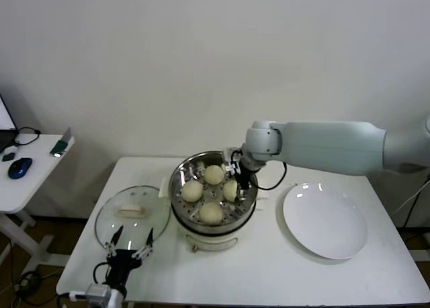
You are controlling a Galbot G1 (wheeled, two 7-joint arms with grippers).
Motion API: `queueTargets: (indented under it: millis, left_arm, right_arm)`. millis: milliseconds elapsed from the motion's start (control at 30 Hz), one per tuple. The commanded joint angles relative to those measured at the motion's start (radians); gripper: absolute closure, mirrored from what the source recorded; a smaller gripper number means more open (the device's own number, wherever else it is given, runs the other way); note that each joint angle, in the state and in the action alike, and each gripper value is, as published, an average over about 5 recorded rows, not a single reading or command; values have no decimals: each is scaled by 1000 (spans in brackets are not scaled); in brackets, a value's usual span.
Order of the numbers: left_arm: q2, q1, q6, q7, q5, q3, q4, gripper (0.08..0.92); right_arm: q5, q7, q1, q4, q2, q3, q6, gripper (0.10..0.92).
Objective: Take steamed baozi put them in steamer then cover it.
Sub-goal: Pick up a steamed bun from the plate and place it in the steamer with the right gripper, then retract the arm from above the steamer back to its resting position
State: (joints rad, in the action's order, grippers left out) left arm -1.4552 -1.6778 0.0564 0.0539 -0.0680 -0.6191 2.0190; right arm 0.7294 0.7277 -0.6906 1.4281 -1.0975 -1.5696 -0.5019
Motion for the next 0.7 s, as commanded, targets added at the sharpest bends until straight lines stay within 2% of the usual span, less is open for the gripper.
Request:
queueTargets:
  millis: [33, 133, 267, 533, 700]
  left_arm:
    - [1, -2, 5, 0, -2, -1, 8, 177]
    - [2, -4, 7, 0, -10, -2, 15, 177]
    - [5, -4, 9, -2, -16, -5, 17, 177]
    - [15, 4, -6, -28, 10, -5, 23, 177]
    - [14, 30, -16, -30, 50, -9, 17, 177]
  right_arm:
    - [96, 36, -81, -12, 57, 57, 40, 204]
    - [186, -26, -68, -16, 121, 154, 23, 203]
    - [267, -269, 88, 4, 225, 435, -11, 202]
    - [207, -616, 516, 114, 422, 951, 49, 203]
    - [98, -715, 855, 191, 539, 1238, 158, 203]
